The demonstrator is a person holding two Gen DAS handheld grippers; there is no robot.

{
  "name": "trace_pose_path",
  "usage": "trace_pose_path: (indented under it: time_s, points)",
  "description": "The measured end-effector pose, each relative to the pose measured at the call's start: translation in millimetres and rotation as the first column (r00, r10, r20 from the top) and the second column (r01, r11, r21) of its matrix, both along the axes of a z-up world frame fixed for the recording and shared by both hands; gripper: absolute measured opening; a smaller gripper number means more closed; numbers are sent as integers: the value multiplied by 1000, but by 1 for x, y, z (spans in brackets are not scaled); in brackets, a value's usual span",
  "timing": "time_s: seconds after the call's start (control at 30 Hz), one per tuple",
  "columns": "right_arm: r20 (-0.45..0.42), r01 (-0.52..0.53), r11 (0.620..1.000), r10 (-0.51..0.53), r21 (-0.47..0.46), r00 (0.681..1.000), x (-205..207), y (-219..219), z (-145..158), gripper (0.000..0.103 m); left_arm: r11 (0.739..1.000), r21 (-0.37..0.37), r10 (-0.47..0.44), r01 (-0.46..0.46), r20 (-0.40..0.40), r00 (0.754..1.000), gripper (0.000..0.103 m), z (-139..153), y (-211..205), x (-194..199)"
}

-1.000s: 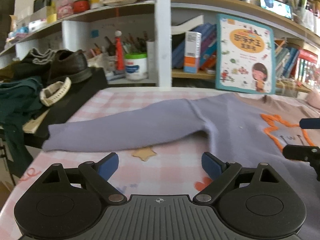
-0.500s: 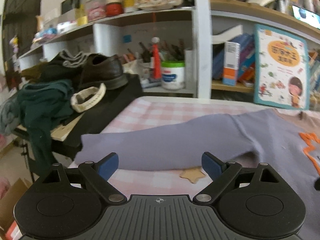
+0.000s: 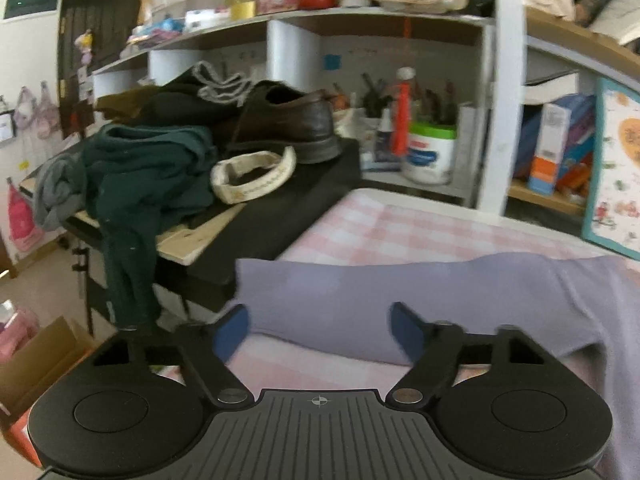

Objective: Fold clothes
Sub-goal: 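Move the left tool to the cuff of the lavender sleeve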

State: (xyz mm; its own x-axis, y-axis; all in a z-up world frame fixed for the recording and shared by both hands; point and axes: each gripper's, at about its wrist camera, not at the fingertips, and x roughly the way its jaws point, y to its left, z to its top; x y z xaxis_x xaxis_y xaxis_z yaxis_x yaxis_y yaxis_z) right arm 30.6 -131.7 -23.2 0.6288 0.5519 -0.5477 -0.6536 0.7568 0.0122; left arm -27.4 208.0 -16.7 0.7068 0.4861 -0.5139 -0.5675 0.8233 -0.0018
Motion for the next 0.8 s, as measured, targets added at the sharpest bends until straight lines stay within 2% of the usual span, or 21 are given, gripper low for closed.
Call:
trace_pose_path:
  time_s: [0.03,0.23,0.37,0.43,0.47,0.57,0.67,0.73,0.8]
  points:
    - [-1,-1,1000,1,0,1000,0,0,0,102,1000,-6,20,-21,-8,1000,60,-2,6,1]
    - [-2,-6,1000,6,-3,1000,0,1,0,102,992,-45,118,-119,-35,992,60,-9,32,1]
    - [-11,-10,1000,10,-2,1000,1,1,-1,102,986,-144,87,-86,2,996,56,-13,42,1]
    - [-13,-10,1000,10,1,1000,1,0,-1,102,981,-179,80,-76,21,997,38,-12,44,2]
    - [-14,-9,1000,9,2,1000,1,0,-1,102,978,-201,72,-63,37,997,36,-11,42,3]
    - [-17,-8,1000,8,5,1000,2,0,-1,102,973,-231,25,-6,81,996,36,-8,34,7]
    - [-19,-9,1000,9,5,1000,2,0,0,102,972,-232,-3,22,80,997,36,-8,24,12]
    - [-17,-9,1000,10,3,1000,1,0,0,102,963,-267,-13,32,72,997,38,-13,22,17]
    - [-15,-9,1000,9,-1,1000,1,1,-1,102,967,-252,-22,38,69,997,40,-14,14,21]
